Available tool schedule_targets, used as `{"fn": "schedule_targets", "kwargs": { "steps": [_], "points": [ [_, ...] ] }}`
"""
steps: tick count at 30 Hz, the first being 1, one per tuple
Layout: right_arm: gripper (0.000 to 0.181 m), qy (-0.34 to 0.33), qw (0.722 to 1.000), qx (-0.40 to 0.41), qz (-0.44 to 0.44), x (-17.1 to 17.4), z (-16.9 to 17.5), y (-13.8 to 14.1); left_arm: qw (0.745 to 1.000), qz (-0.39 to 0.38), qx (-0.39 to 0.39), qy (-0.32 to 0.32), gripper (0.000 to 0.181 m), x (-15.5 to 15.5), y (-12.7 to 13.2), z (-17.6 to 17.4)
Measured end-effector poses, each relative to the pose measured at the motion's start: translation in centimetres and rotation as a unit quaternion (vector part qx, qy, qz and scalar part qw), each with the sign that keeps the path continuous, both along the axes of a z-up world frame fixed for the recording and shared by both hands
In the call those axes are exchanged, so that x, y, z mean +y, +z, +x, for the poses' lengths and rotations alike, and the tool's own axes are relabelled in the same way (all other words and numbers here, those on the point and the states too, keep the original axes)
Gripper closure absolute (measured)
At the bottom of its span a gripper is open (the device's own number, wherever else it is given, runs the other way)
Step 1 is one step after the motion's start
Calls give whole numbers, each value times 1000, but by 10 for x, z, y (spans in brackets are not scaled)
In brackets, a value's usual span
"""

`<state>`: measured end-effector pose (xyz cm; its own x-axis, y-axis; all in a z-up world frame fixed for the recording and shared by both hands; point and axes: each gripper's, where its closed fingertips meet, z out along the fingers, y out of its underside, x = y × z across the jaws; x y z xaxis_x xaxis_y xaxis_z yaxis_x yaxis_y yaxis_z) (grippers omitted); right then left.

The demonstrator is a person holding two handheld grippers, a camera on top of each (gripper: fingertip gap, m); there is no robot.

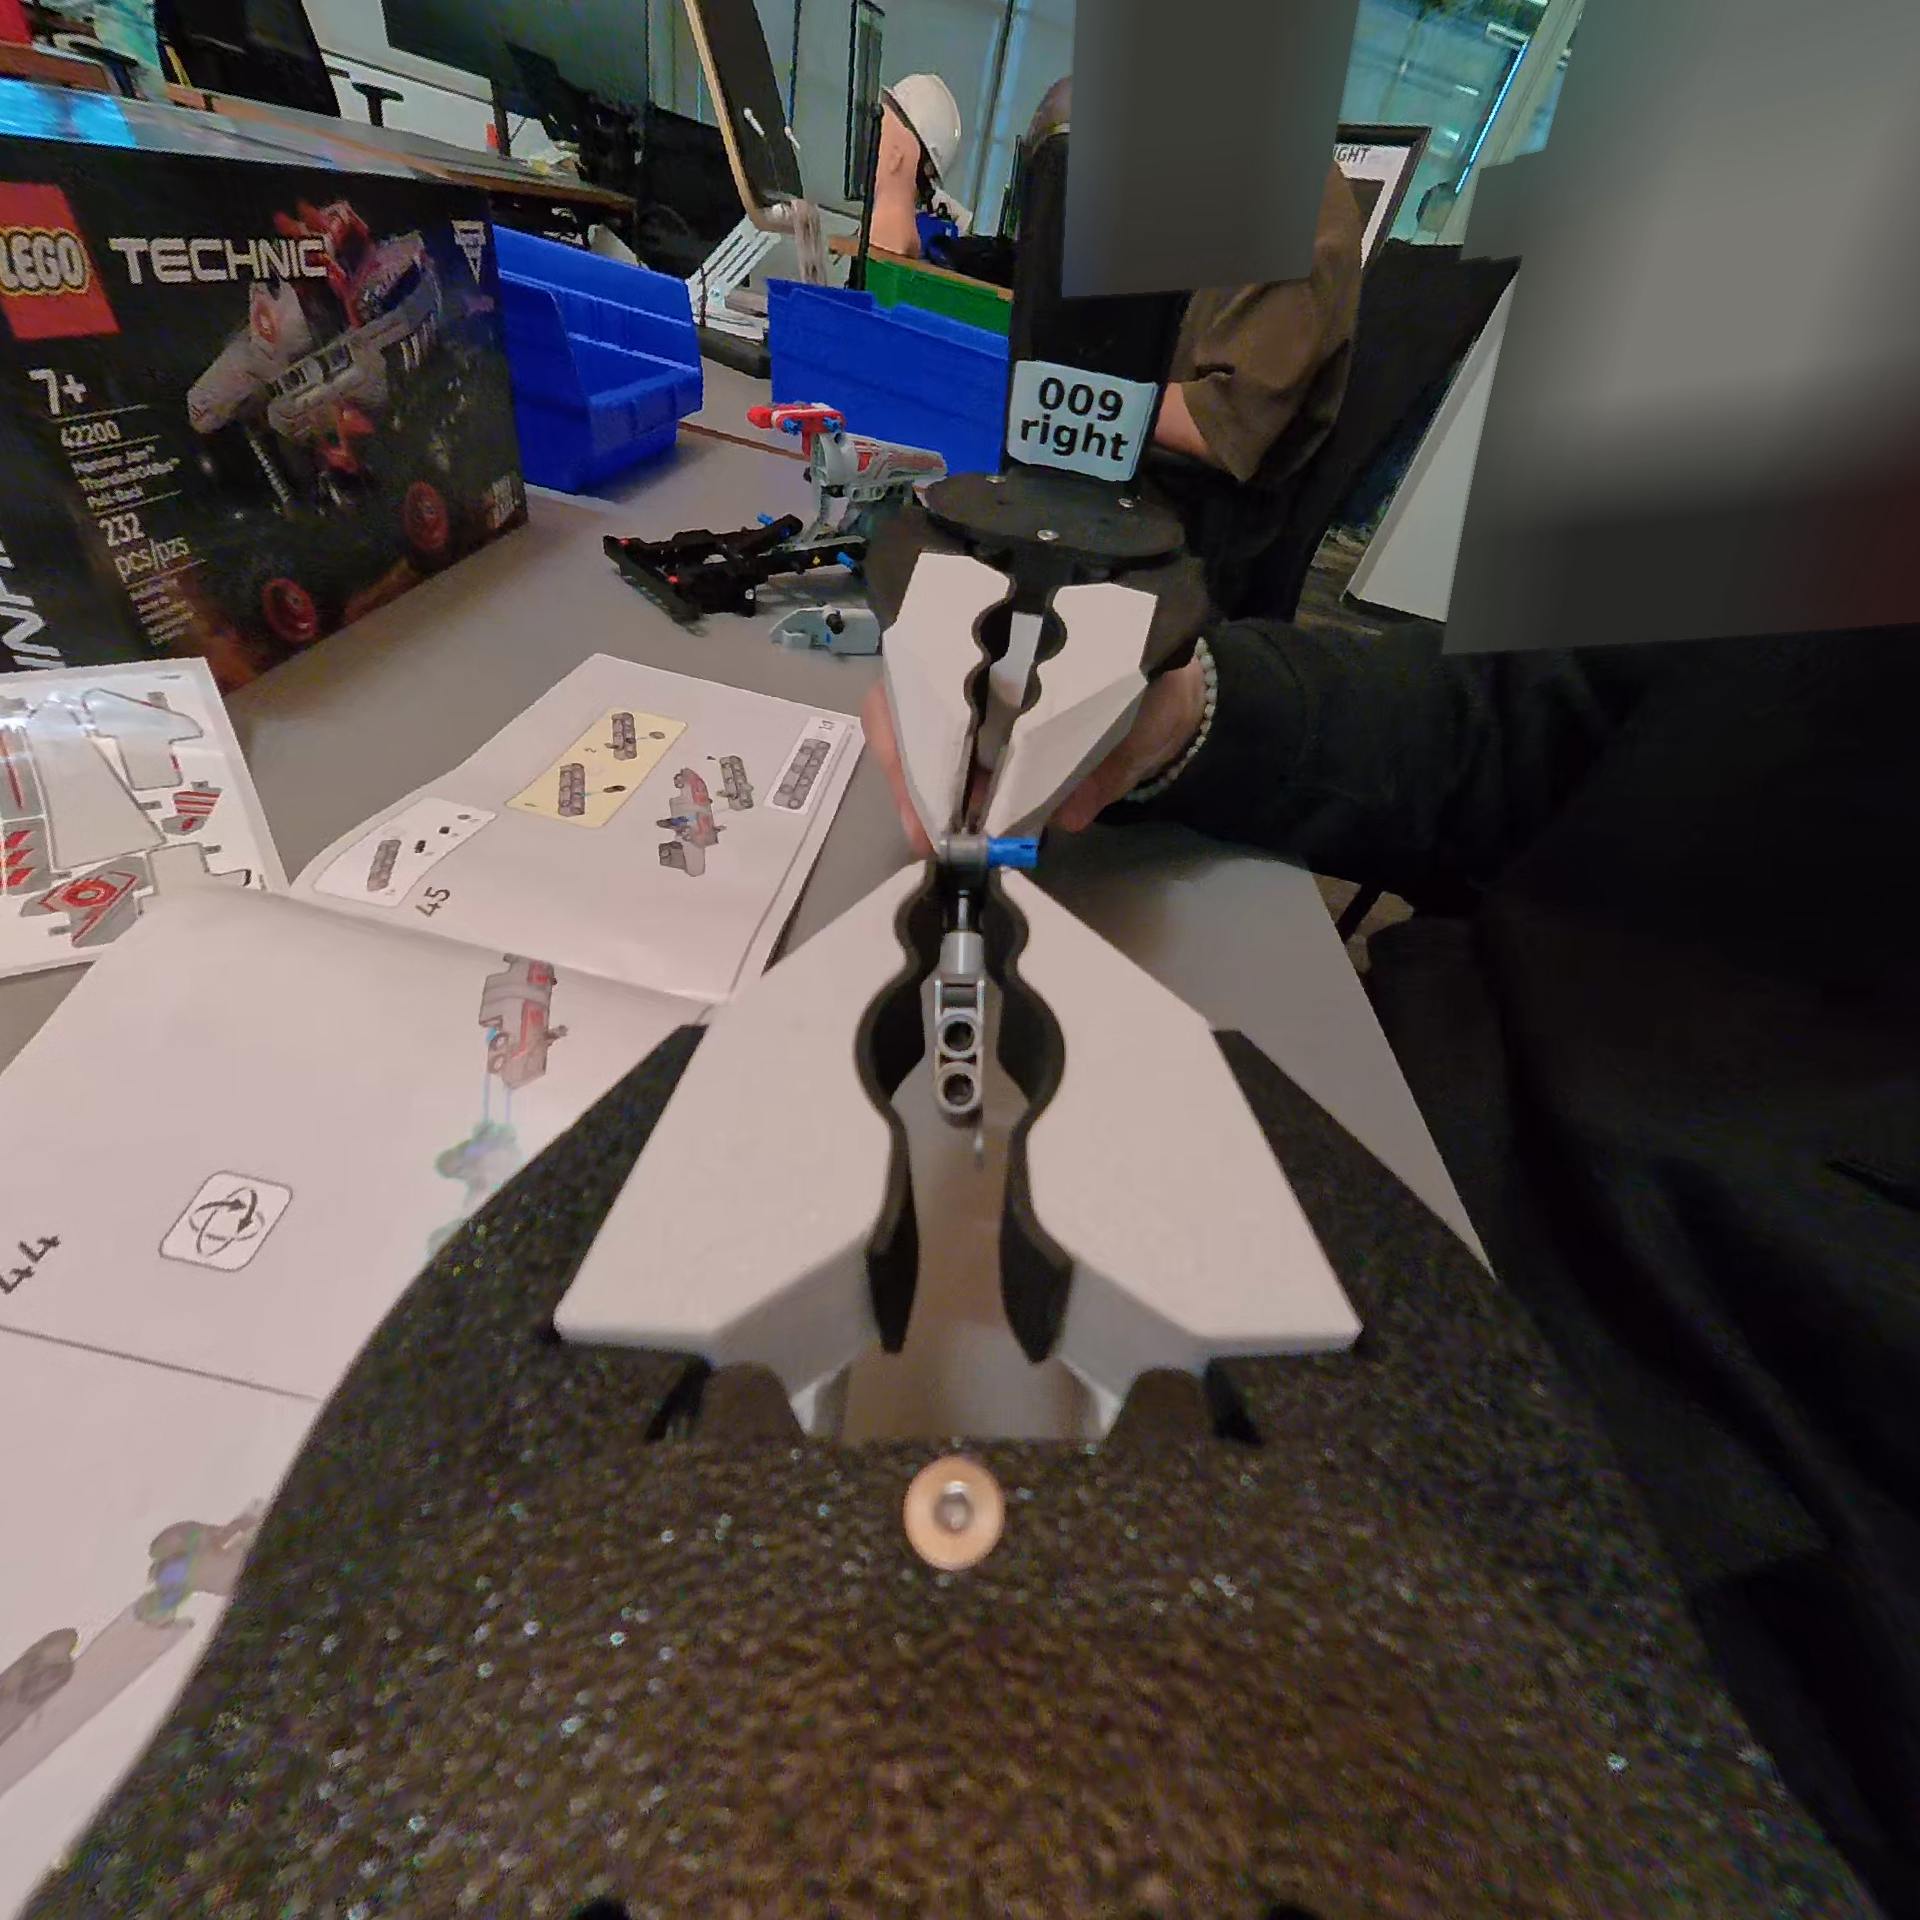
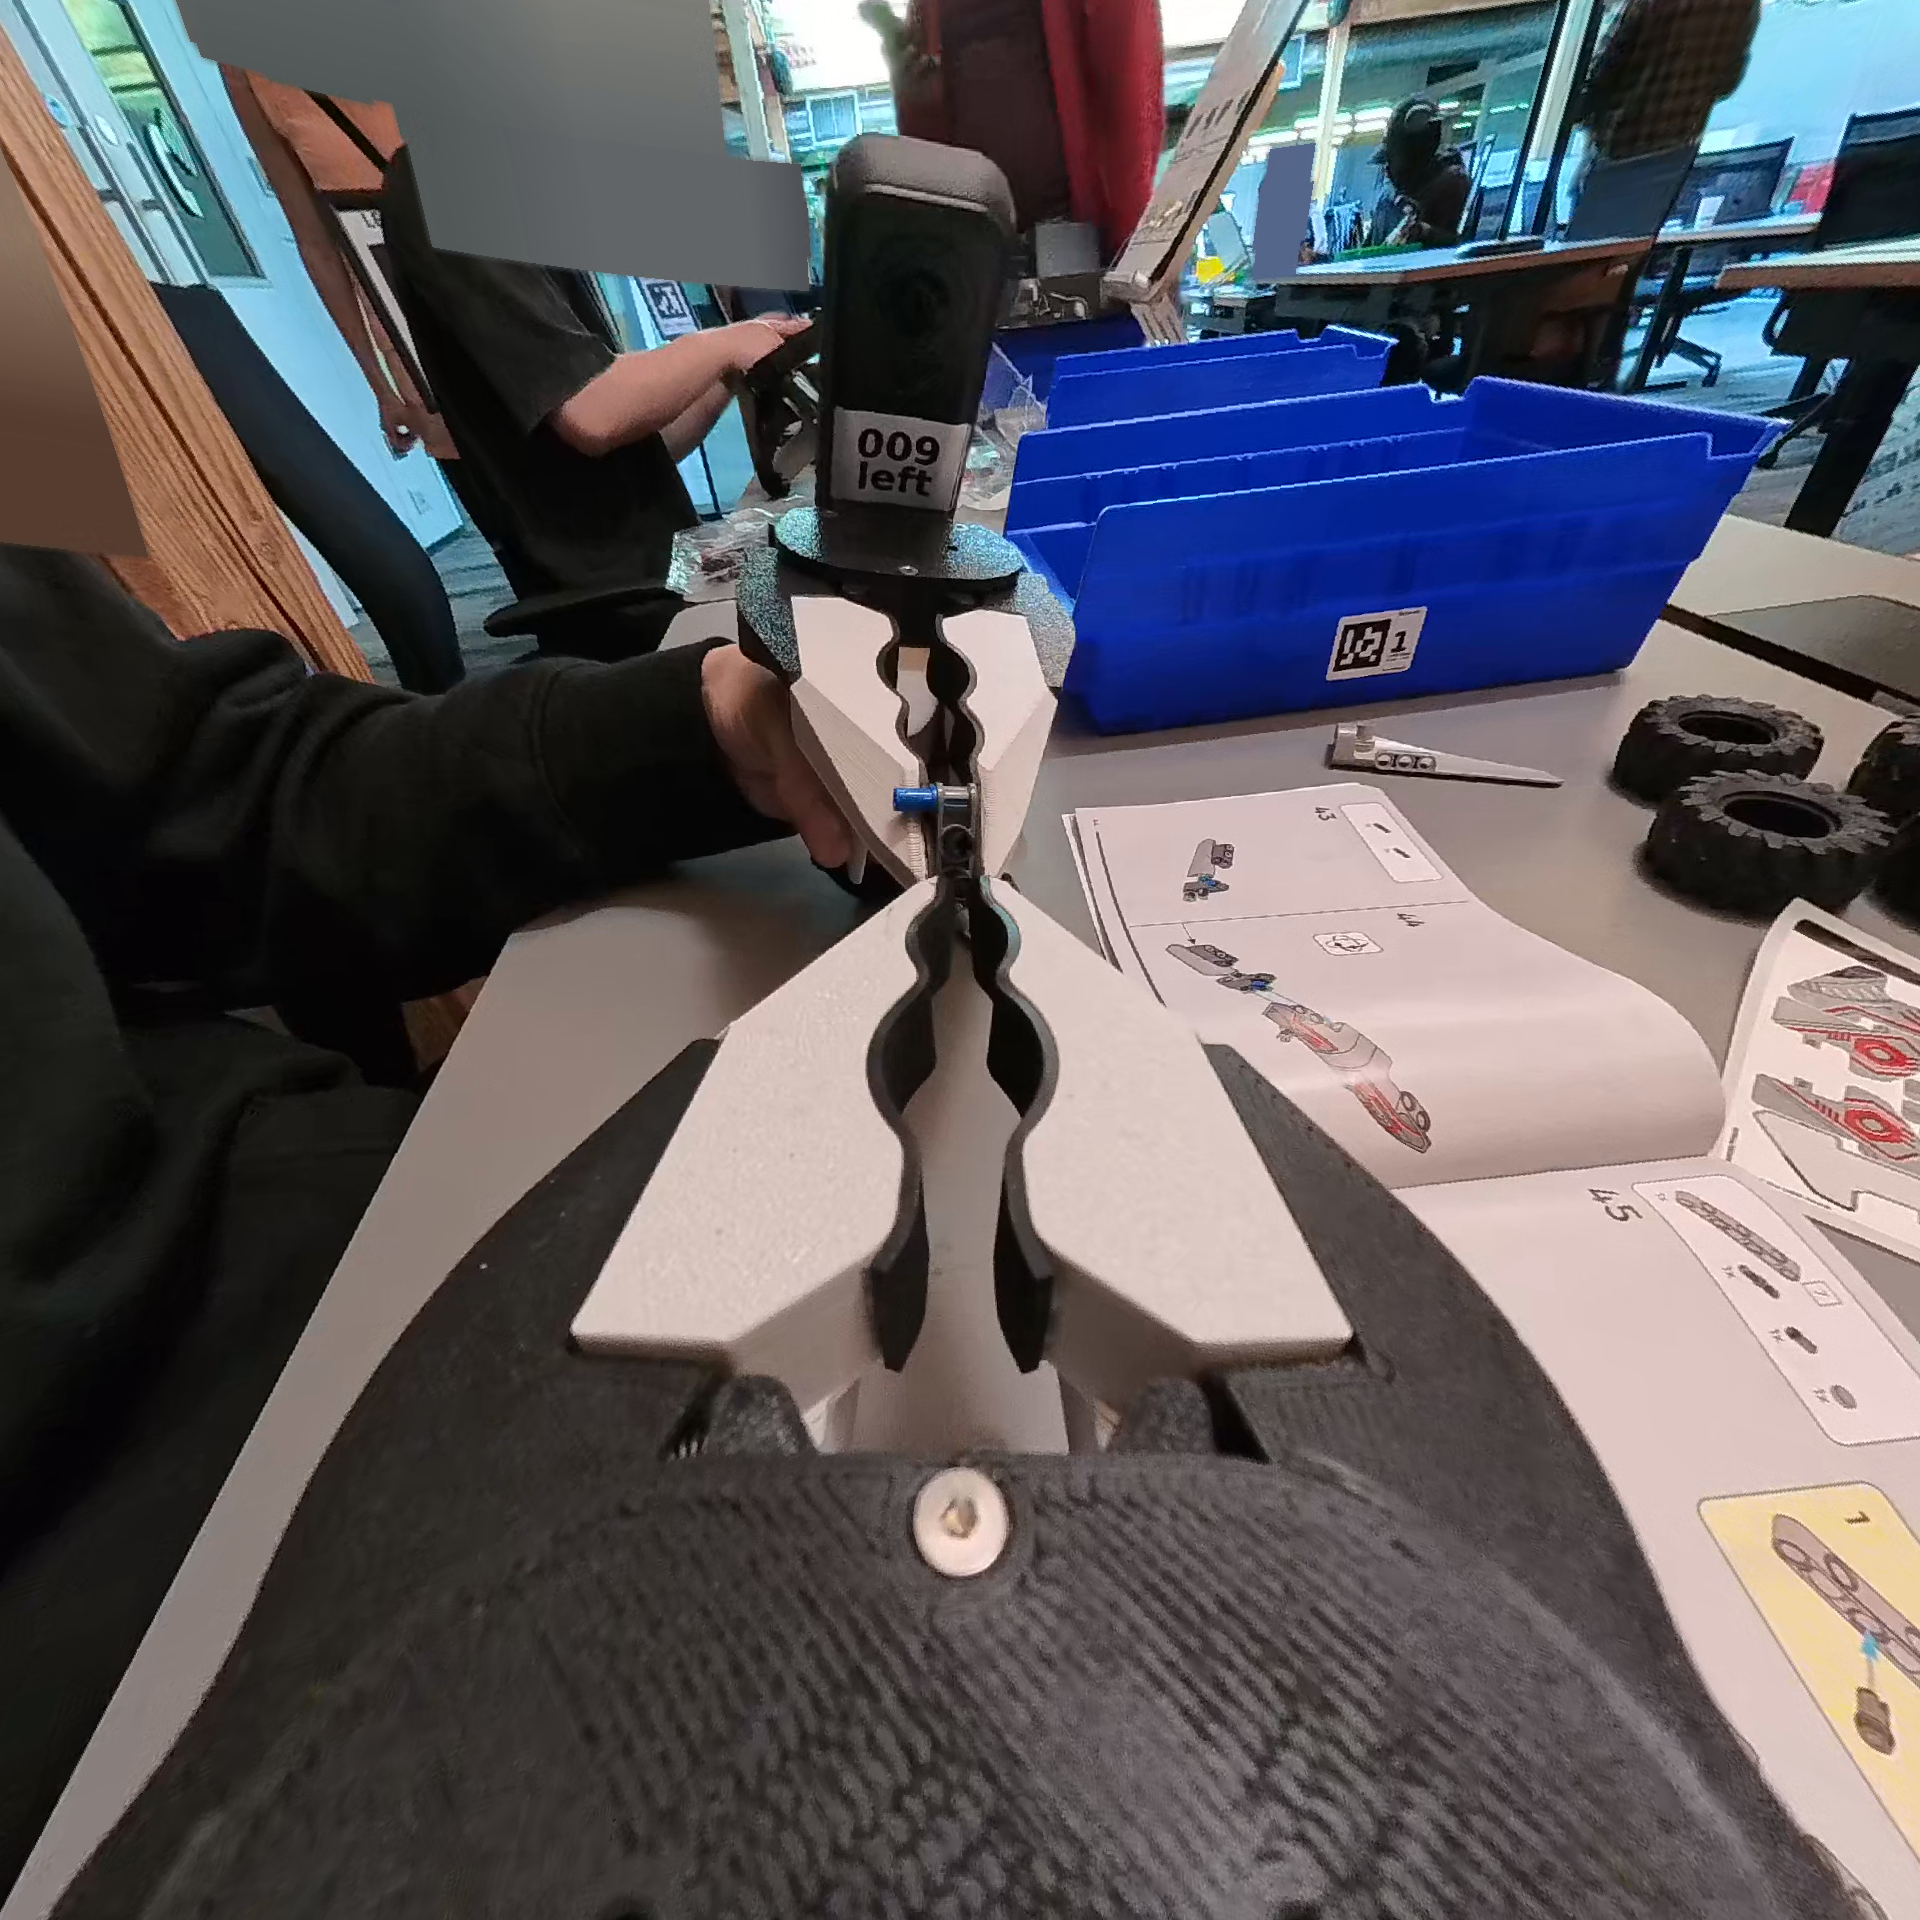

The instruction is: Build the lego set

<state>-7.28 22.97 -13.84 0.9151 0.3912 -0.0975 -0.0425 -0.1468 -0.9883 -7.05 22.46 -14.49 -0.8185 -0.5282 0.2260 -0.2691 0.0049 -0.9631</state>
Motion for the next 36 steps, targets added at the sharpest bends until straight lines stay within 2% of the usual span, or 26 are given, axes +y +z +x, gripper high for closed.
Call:
{"fn": "schedule_targets", "kwargs": {
  "steps": [7, 10, 14, 18, 23, 29, 32, 36],
  "points": [
    [179, 1, 1000, 12, 0, 0, 3, 1, 1000, -13, 14, 11, 176, 1, 1, 3],
    [176, -1, 999, 35, 6, 0, 8, 5, 995, -78, 65, 23, 176, 4, 6, 8],
    [174, -27, 999, 30, 8, 2, 15, 5, 975, -174, 131, 30, 176, 14, 13, 13],
    [174, -34, 999, 37, 6, 3, 18, 4, 966, -212, 149, 22, 176, 15, 21, 12],
    [176, -38, 998, 44, 11, 2, 20, 6, 965, -212, 152, 20, 176, 15, 19, 11],
    [175, -41, 999, 31, 11, 1, 21, 5, 975, -169, 139, 32, 176, 17, 18, 9],
    [171, -91, 995, -38, -7, -5, 42, -4, 989, -74, 104, 80, 176, 36, 16, 7],
    [164, -140, 987, -76, -36, -13, 66, -8, 980, 47, 90, 168, 177, 78, 10, 3]
  ]
}}
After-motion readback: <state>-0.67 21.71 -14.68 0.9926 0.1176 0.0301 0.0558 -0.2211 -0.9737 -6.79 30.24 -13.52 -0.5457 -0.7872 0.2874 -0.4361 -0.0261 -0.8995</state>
